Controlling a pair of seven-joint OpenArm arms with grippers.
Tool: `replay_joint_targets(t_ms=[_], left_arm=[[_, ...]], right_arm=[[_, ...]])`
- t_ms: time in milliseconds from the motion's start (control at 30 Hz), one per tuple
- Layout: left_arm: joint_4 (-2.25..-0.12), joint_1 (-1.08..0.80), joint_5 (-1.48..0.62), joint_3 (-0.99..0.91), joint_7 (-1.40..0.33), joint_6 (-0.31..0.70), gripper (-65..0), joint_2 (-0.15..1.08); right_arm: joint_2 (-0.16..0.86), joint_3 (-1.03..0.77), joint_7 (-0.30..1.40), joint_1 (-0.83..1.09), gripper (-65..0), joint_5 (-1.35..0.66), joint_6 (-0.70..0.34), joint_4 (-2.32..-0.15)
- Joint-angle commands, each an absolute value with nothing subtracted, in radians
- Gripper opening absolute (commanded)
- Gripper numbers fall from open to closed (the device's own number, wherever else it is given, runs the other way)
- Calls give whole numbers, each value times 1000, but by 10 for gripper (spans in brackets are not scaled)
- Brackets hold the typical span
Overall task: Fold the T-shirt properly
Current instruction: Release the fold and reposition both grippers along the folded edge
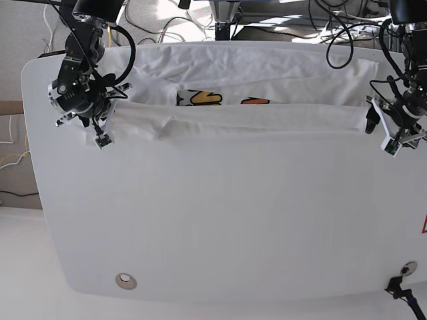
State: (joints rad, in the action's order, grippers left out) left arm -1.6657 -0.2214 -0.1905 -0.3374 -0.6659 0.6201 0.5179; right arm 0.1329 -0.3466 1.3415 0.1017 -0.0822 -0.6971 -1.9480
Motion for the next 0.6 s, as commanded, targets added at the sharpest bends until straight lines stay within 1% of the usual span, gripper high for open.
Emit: replay_joint_targets(t_ms=[0, 167, 200, 367, 400, 533, 567], left_arm=[[-1679, -211, -194, -346, -651, 615, -254, 538], [-1679, -211, -193, -346, -651, 615, -254, 538], [-1679, -211, -193, -346, -651, 615, -254, 538], [-1679, -211, -194, -346, -651, 615, -254, 538], [-1679, -211, -194, -346, -651, 615, -254, 538], [-1681, -211, -196, -346, -651, 615, -254, 538], [-1681, -211, -197, -346, -651, 615, -254, 538]], right_arm=[[147, -349, 1345, 108, -650, -97, -698, -1968], [171, -349, 1368, 200, -650, -234, -698, -1968], [173, -349, 1395, 209, -650, -263, -698, -1968], [191, -349, 1396, 214, -650, -355, -698, -1965], [191, -349, 1396, 214, -620, -354, -698, -1965], [193, -349, 1396, 202, -318, -360, -698, -1965], [193, -349, 1396, 185, -255, -360, -698, -1965]])
